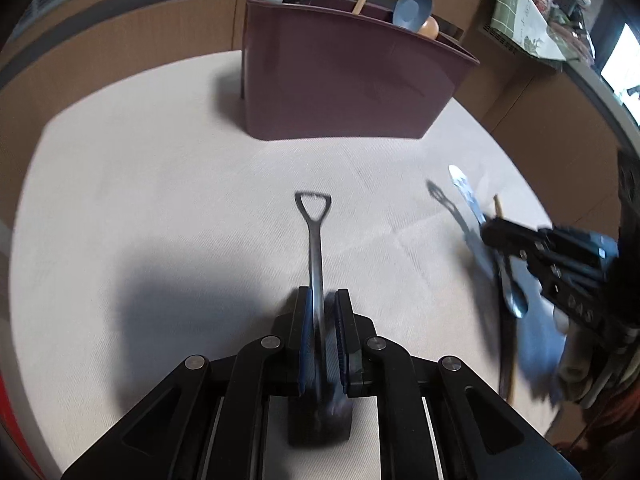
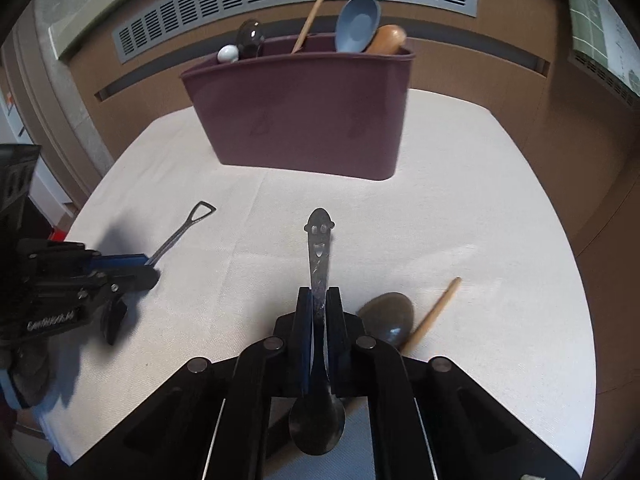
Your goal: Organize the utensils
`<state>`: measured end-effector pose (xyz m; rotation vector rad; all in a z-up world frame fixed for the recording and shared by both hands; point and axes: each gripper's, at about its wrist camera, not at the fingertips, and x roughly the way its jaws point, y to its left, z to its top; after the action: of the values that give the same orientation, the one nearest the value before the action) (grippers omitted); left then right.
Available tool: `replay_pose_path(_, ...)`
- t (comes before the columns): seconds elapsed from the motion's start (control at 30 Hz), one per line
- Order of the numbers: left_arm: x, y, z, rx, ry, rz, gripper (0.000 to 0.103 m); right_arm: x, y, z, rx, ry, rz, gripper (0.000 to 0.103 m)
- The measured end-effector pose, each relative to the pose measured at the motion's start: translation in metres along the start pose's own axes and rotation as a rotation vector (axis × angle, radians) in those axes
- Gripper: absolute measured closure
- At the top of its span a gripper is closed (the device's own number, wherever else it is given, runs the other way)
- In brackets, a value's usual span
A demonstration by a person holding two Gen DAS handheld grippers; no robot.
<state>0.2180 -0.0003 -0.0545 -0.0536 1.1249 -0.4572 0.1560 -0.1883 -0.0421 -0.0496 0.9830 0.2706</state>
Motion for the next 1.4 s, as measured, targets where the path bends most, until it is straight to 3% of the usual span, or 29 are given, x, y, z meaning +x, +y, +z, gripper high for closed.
replay_pose_path(0.17, 0.011, -0.009, 0.020, 0.038, -0.020, 0.046, 0.097, -0.014, -0.011, 0.004, 0.024, -0.042, 0.012, 0.097)
replay_pose_path(0.23, 0.008, -0.010, 0.023, 0.012, -0.044, 0.027, 0.097, -0.019, -0.014, 0.006, 0.032, -0.063, 0.030, 0.097)
replay_pose_path(0.4, -0.039, -0.014, 0.022, -0.040, -0.217, -0.057, 0.098, -0.032, -0.017, 0.009, 0.051, -0.103, 0.074, 0.101)
replay_pose_path(0.57, -0.076, -0.018, 0.021, -0.031, -0.325, -0.073, 0.099, -0.047, -0.015, 0.017, 0.054, -0.152, 0.076, 0.101)
replay_pose_path(0.63, -0.082, -0.019, 0.019, -0.034, -0.334, -0.076, 0.099, -0.049, -0.011, 0.019, 0.030, -0.153, 0.078, 0.100)
replay_pose_path(0.77, -0.090, -0.021, 0.017, -0.037, -0.355, -0.073, 0.099, -0.038, -0.013, 0.016, 0.024, -0.074, 0.116, 0.096)
replay_pose_path(0.9, -0.093, -0.020, 0.009, -0.036, -0.365, -0.083, 0.099, -0.036, -0.009, -0.004, 0.000, -0.028, 0.124, 0.079)
replay_pose_path(1.0, -0.094, -0.020, 0.005, -0.032, -0.371, -0.088, 0.099, -0.044, -0.002, -0.029, -0.053, -0.027, 0.152, 0.076)
replay_pose_path(1.13, -0.092, -0.020, 0.005, -0.034, -0.370, -0.100, 0.099, -0.038, 0.006, -0.040, -0.086, -0.016, 0.092, 0.075)
replay_pose_path(1.4, -0.088, -0.004, 0.003, -0.089, -0.359, -0.076, 0.099, -0.007, 0.012, -0.027, -0.065, 0.018, 0.028, 0.074)
